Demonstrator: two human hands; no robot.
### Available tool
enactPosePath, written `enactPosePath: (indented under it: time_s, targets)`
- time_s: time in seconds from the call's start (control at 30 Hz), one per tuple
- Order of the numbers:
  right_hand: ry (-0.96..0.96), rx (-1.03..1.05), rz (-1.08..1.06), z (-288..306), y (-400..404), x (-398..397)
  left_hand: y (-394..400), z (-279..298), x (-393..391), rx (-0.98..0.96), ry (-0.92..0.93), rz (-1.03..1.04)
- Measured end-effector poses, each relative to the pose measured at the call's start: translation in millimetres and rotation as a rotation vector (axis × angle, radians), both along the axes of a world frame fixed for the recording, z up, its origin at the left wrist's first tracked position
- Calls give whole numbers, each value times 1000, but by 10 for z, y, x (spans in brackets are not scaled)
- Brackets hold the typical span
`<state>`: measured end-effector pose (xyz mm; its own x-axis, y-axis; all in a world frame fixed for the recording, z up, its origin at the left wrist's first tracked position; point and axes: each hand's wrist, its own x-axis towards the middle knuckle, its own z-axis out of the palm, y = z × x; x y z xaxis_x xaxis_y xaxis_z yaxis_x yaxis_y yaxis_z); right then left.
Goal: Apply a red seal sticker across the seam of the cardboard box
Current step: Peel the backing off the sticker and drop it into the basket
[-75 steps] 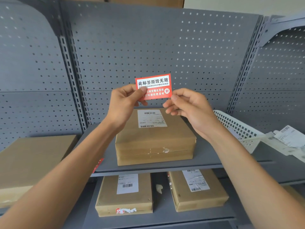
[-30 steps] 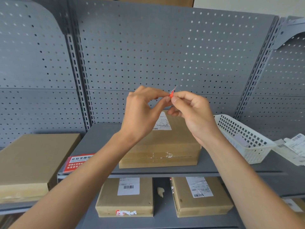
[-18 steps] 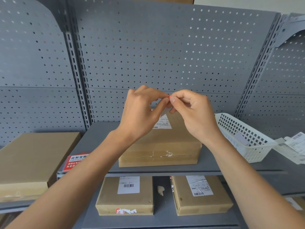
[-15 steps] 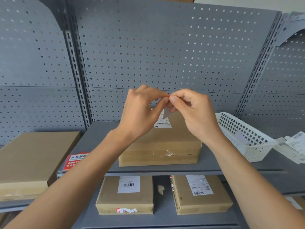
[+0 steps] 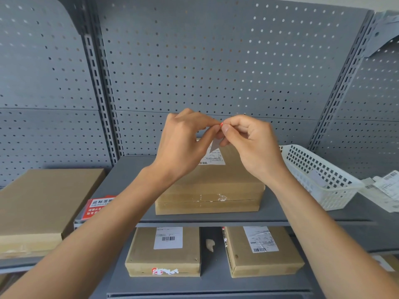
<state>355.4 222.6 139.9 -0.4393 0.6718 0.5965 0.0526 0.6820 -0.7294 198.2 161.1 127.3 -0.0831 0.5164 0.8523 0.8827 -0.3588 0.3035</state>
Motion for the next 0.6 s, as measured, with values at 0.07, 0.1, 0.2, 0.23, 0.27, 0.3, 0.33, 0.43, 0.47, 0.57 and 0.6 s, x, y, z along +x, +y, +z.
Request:
enactPosePath:
  time_s: [0.07, 0.1, 0.2, 0.23, 0.27, 0.3, 0.33, 0.43, 0.47, 0.57, 0.6]
  targets:
    - [-5, 16, -15, 0, -3, -5, -3, 3, -2, -4, 15, 3]
    - [-14, 29, -28, 0, -3, -6, -6, 7, -3, -5, 22, 4]
    - [-41, 56, -54, 6, -7, -3, -12, 21, -23, -8, 24, 0]
    - [-44, 59, -58, 5, -10, -4, -14, 21, -30, -10, 20, -1]
    - [-45, 57, -61, 4, -12, -6, -16, 20, -33, -13, 14, -3]
    - [-43, 51, -62, 5, -12, -8, -16, 19, -36, -16, 6, -5]
    - [-40, 45, -62, 3, -14, -14, -18, 20, -40, -19, -2, -6]
    - [-27, 35, -60, -5, -23, -33, -32, 36, -56, -39, -49, -23]
    - [-27, 33, -63, -7, -26, -36, -42, 48, -62, -53, -78, -32]
    - [-27, 11, -81, -7, -25, -27, -80, 91, -79, -124, -212, -44]
    - [-23, -3, -83, -7, -19, -17, -90, 105, -91, -144, -266, -51]
